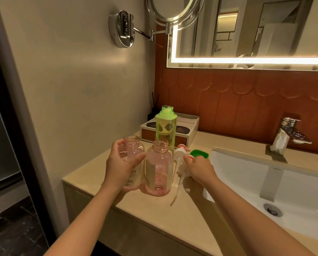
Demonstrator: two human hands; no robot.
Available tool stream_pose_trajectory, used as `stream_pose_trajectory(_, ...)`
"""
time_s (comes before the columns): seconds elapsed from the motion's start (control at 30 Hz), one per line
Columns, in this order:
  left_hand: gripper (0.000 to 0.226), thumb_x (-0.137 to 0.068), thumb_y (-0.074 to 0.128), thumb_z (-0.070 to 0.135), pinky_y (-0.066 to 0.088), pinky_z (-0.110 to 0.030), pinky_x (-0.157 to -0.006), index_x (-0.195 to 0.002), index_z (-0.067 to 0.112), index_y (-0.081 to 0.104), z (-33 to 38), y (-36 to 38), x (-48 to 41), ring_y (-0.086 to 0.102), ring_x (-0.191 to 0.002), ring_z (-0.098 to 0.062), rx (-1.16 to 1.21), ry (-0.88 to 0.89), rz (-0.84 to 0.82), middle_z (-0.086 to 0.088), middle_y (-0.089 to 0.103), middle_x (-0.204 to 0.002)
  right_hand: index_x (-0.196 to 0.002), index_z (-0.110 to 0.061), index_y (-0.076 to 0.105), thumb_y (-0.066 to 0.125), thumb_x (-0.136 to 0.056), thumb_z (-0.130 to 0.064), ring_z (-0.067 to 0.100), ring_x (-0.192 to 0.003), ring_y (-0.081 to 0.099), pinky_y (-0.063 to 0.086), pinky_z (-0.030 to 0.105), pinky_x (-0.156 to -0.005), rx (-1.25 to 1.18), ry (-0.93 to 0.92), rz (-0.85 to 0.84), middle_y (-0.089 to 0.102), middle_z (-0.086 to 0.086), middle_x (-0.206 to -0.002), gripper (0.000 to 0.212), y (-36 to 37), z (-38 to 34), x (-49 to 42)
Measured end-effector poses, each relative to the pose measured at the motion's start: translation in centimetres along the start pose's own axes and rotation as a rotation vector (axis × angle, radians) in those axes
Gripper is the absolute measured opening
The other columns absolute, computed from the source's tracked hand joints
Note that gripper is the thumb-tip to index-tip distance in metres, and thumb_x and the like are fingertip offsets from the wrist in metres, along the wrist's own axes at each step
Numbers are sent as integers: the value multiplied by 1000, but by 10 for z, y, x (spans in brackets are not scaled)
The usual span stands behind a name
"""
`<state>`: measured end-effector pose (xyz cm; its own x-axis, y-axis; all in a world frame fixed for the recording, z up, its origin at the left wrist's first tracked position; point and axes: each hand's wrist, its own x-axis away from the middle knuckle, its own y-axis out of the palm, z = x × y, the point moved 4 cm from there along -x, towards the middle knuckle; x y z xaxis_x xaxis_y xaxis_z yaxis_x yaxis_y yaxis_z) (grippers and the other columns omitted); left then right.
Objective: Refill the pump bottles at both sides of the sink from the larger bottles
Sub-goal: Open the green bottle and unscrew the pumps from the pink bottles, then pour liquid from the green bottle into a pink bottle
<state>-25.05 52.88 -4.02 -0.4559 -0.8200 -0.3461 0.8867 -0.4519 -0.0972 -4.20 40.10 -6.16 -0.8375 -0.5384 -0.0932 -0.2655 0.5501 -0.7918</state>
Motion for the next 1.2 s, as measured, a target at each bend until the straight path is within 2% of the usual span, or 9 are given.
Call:
stream_pose_trajectory(0.2,87,-58,69,69,49,-51,-90,-129,34,33,1,4,-6,54,-112,-23,-113,39,26,1,53,-124,-87,-16,58,36,-96,-49,15,-70,56,47,29,-62,81,-56,105,61,3,-83,40,-10,9,2)
stream_pose_trajectory(0.4,110,-53,35,94,31,-36,-102,-139,28,21,1,1,-4,31,-127,-13,-79,144,179,-1,31,-143,-123,-14,51,56,-89,-44,17,-98,53,52,29,-75,-304,-211,145,54,6,-122,45,-33,-20,-11)
stream_pose_trajectory(0.5,89,-68,30,86,24,-23,-101,-132,25,33,17,2,4,26,-119,0,-133,328,252,2,34,-133,-135,-15,39,65,-84,-39,17,-110,49,51,23,-70,-476,-281,74,45,6,-134,62,-40,-43,-19)
stream_pose_trajectory(0.6,60,-80,34,74,22,-3,-97,-121,30,40,40,7,13,34,-118,4,-172,483,223,11,39,-124,-143,-18,28,72,-77,-40,25,-126,43,46,44,-98,-529,-303,15,37,10,-145,83,-37,-63,-32)
stream_pose_trajectory(0.67,45,-82,43,61,28,1,-91,-117,33,43,53,13,17,40,-111,11,-191,519,156,15,46,-116,-145,-18,23,74,-75,-38,25,-132,37,40,40,-103,-524,-317,-9,33,8,-148,88,-34,-74,-39)
stream_pose_trajectory(0.77,34,-81,55,52,32,2,-83,-110,47,39,66,23,20,42,-106,16,-236,484,-8,26,46,-110,-144,-15,24,77,-74,-29,18,-123,44,40,26,-91,-594,-375,-87,41,8,-142,90,-26,-87,-46)
stream_pose_trajectory(0.9,58,-79,68,41,35,2,-74,-121,48,28,62,45,21,41,-105,12,-236,351,-178,24,42,-120,-136,-12,31,78,-73,-15,15,-106,56,49,17,-72,-733,-404,-163,53,6,-123,79,-12,-95,-54)
stream_pose_trajectory(1.1,70,-78,72,32,34,6,-77,-131,42,28,57,60,22,40,-116,5,-204,346,-166,19,42,-128,-133,-13,35,76,-73,-9,3,-94,57,50,12,-64,-815,-407,-130,55,3,-116,73,-6,-98,-62)
stream_pose_trajectory(1.2,74,-78,72,32,38,-2,-80,-136,38,26,52,62,19,44,-117,1,-214,339,-122,13,46,-131,-122,-16,44,76,-74,-8,6,-91,59,49,9,-61,-791,-419,-139,59,-4,-103,58,-3,-96,-62)
